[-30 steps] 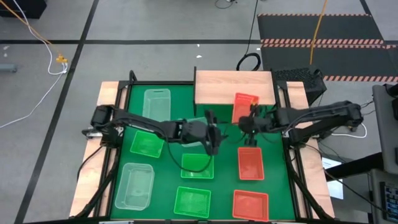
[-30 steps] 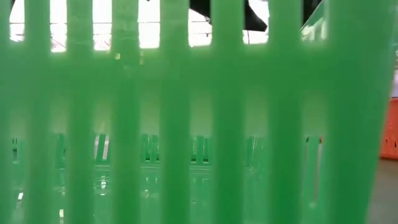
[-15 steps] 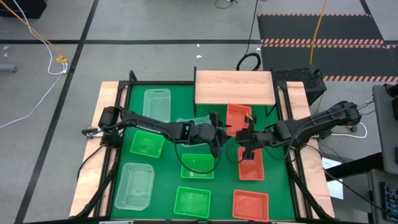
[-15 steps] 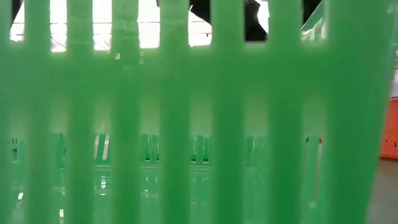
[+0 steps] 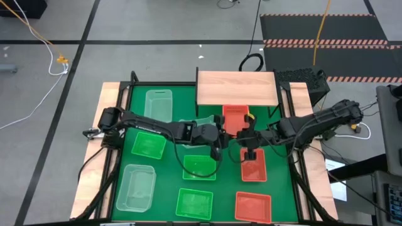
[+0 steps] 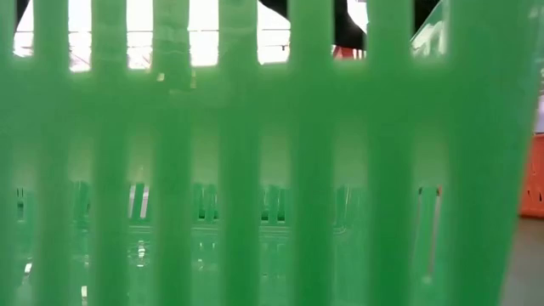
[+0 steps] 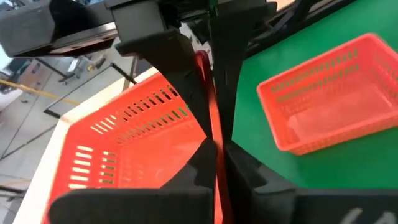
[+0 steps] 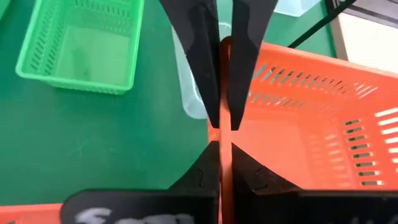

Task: Stack baskets on shelf by color
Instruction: Adjust the orange bin on the shelf, then stack the top orange bin on the top of the orange bin

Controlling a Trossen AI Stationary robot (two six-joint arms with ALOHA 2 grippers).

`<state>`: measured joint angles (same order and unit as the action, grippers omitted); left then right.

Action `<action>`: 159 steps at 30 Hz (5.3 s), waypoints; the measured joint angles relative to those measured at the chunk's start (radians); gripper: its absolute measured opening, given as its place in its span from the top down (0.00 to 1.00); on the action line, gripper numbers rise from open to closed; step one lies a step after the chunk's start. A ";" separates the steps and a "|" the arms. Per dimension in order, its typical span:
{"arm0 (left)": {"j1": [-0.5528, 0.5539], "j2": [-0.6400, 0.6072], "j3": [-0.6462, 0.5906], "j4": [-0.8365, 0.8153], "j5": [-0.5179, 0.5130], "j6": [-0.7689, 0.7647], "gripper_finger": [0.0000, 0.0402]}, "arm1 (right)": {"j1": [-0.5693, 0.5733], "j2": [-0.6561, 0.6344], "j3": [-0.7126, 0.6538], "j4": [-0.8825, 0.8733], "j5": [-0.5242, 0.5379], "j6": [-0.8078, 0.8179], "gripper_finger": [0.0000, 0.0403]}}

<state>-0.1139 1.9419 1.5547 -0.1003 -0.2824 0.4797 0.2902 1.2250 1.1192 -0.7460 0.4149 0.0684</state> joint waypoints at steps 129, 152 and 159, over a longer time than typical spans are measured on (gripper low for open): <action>0.067 0.642 0.742 -0.360 0.302 -0.489 0.96 | 0.376 -0.510 -0.378 0.890 0.631 -0.423 0.61; -0.015 0.230 0.742 -0.692 0.090 -0.297 0.99 | 0.463 -0.541 -0.377 0.837 0.631 -0.458 0.61; -0.074 0.131 0.742 -0.843 0.060 -0.308 0.99 | 0.502 -0.523 -0.378 0.833 0.500 -0.457 0.61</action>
<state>-0.1880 2.0729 2.2963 -0.9434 -0.2221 0.1712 0.7921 0.7015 0.7414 0.0869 0.9153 -0.3889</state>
